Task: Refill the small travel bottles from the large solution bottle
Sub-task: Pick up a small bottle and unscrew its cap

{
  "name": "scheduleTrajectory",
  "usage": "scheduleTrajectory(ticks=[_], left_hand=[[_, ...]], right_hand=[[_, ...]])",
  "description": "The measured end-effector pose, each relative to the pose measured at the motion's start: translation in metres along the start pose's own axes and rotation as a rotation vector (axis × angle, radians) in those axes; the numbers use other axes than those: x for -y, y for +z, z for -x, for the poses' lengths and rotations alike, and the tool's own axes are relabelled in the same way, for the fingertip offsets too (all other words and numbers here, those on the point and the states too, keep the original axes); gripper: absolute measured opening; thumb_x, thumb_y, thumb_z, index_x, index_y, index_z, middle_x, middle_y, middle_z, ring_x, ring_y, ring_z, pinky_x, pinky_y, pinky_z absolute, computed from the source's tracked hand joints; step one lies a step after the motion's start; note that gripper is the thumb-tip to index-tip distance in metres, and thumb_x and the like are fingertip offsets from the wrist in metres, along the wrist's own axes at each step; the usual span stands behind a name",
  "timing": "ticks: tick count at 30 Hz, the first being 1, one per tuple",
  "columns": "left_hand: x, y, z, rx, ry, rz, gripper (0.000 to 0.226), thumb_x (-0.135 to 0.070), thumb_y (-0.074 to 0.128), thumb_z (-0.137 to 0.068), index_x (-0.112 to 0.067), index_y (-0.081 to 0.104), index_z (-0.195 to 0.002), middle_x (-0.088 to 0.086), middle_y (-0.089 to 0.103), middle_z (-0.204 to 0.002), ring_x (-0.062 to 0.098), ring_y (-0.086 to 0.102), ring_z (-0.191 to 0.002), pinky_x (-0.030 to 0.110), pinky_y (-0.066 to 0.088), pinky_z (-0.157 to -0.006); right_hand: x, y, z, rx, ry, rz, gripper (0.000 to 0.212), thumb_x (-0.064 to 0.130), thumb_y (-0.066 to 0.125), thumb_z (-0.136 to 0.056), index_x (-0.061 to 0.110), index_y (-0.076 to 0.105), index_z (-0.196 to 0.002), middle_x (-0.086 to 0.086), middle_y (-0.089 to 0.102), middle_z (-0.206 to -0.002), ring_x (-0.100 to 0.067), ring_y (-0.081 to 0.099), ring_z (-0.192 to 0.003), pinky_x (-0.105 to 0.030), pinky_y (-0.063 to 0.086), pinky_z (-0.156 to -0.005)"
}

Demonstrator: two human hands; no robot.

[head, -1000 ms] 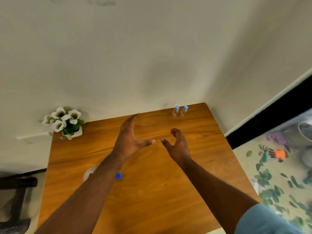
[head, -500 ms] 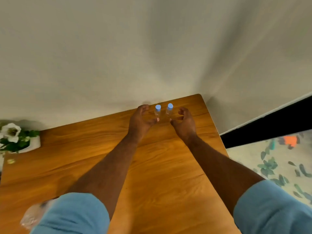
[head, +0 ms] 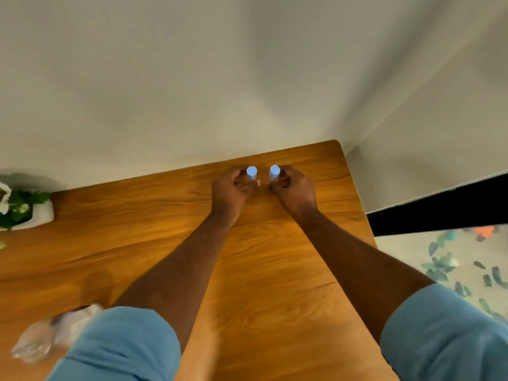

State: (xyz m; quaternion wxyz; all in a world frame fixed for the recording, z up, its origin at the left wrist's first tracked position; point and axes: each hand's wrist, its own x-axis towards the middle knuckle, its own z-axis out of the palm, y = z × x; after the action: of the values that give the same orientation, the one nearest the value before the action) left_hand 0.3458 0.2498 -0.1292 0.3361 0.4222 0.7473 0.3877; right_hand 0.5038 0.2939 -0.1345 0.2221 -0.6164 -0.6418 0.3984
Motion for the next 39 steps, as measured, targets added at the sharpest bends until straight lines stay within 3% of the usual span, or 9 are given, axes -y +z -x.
scheduleTrajectory(ticks=[7, 12, 16, 20, 27, 29, 33, 36, 39], left_hand=[[0.053, -0.071, 0.1, -0.02, -0.12, 0.036, 0.048, -0.023, 0.086, -0.078, -0.016, 0.068, -0.122, 0.002, 0.073, -0.116, 0.016, 0.068, -0.106, 0.034, 0.059, -0.089], [0.089, -0.113, 0.171, -0.007, -0.173, 0.018, 0.046, -0.022, 0.087, -0.077, -0.014, 0.07, -0.118, 0.001, 0.075, -0.111, 0.017, 0.07, -0.101, 0.025, 0.057, -0.083], [0.108, -0.137, 0.22, -0.003, -0.163, 0.081, 0.042, -0.016, 0.086, -0.077, -0.015, 0.069, -0.116, -0.004, 0.072, -0.105, 0.015, 0.07, -0.099, 0.023, 0.057, -0.082], [0.116, -0.133, 0.23, 0.016, -0.181, 0.066, 0.042, -0.019, 0.086, -0.078, -0.017, 0.069, -0.117, -0.005, 0.071, -0.105, 0.015, 0.069, -0.1, 0.029, 0.059, -0.086], [0.123, -0.13, 0.228, 0.009, -0.155, 0.022, 0.038, -0.018, 0.085, -0.078, -0.019, 0.069, -0.112, -0.003, 0.073, -0.105, 0.011, 0.069, -0.099, 0.026, 0.058, -0.086], [0.127, -0.127, 0.227, 0.018, -0.165, 0.015, 0.037, -0.019, 0.085, -0.079, -0.018, 0.07, -0.113, -0.004, 0.073, -0.105, 0.011, 0.068, -0.099, 0.021, 0.056, -0.084], [0.126, -0.128, 0.222, 0.031, -0.166, -0.005, 0.043, -0.023, 0.084, -0.08, -0.016, 0.069, -0.12, -0.004, 0.072, -0.107, 0.011, 0.067, -0.098, 0.017, 0.051, -0.079], [0.116, -0.136, 0.218, 0.019, -0.142, -0.026, 0.047, -0.028, 0.086, -0.077, -0.014, 0.071, -0.118, -0.004, 0.071, -0.105, 0.011, 0.066, -0.094, 0.023, 0.055, -0.077], [0.098, -0.149, 0.211, -0.018, -0.096, 0.011, 0.046, -0.028, 0.088, -0.074, -0.011, 0.073, -0.114, -0.002, 0.072, -0.101, 0.014, 0.067, -0.093, 0.03, 0.058, -0.08]], right_hand=[[0.008, 0.03, 0.097, 0.089, 0.006, 0.064, 0.041, 0.036, 0.076, -0.082, 0.027, 0.067, -0.12, 0.006, 0.073, -0.108, -0.012, 0.067, -0.096, -0.027, 0.053, -0.083], [0.021, 0.056, 0.18, 0.142, 0.003, 0.09, 0.038, 0.033, 0.075, -0.082, 0.026, 0.067, -0.119, 0.004, 0.072, -0.111, -0.015, 0.066, -0.1, -0.026, 0.048, -0.082], [0.025, 0.076, 0.238, 0.185, -0.03, 0.113, 0.033, 0.034, 0.07, -0.086, 0.027, 0.067, -0.118, 0.005, 0.071, -0.114, -0.017, 0.066, -0.102, -0.034, 0.053, -0.087], [0.016, 0.083, 0.245, 0.19, -0.042, 0.16, 0.034, 0.032, 0.069, -0.085, 0.024, 0.068, -0.118, 0.002, 0.071, -0.114, -0.019, 0.065, -0.103, -0.037, 0.053, -0.087], [0.01, 0.089, 0.24, 0.183, -0.125, 0.228, 0.031, 0.033, 0.067, -0.087, 0.024, 0.065, -0.117, 0.003, 0.07, -0.11, -0.019, 0.064, -0.099, -0.031, 0.051, -0.08], [0.007, 0.09, 0.24, 0.192, -0.118, 0.231, 0.038, 0.031, 0.07, -0.086, 0.023, 0.063, -0.123, 0.001, 0.069, -0.117, -0.021, 0.062, -0.106, -0.033, 0.051, -0.085], [0.011, 0.086, 0.239, 0.258, -0.074, 0.264, 0.083, 0.034, 0.085, -0.072, 0.02, 0.045, -0.144, 0.0, 0.053, -0.142, -0.02, 0.044, -0.132, -0.035, 0.041, -0.106], [0.023, 0.076, 0.237, 0.254, -0.086, 0.249, 0.105, 0.047, 0.09, -0.06, 0.022, 0.038, -0.148, 0.003, 0.047, -0.146, -0.017, 0.037, -0.136, -0.036, 0.04, -0.109], [0.045, 0.06, 0.235, 0.192, -0.166, 0.227, 0.108, 0.055, 0.088, -0.057, 0.024, 0.039, -0.147, 0.005, 0.047, -0.146, -0.014, 0.034, -0.137, -0.031, 0.037, -0.106]])
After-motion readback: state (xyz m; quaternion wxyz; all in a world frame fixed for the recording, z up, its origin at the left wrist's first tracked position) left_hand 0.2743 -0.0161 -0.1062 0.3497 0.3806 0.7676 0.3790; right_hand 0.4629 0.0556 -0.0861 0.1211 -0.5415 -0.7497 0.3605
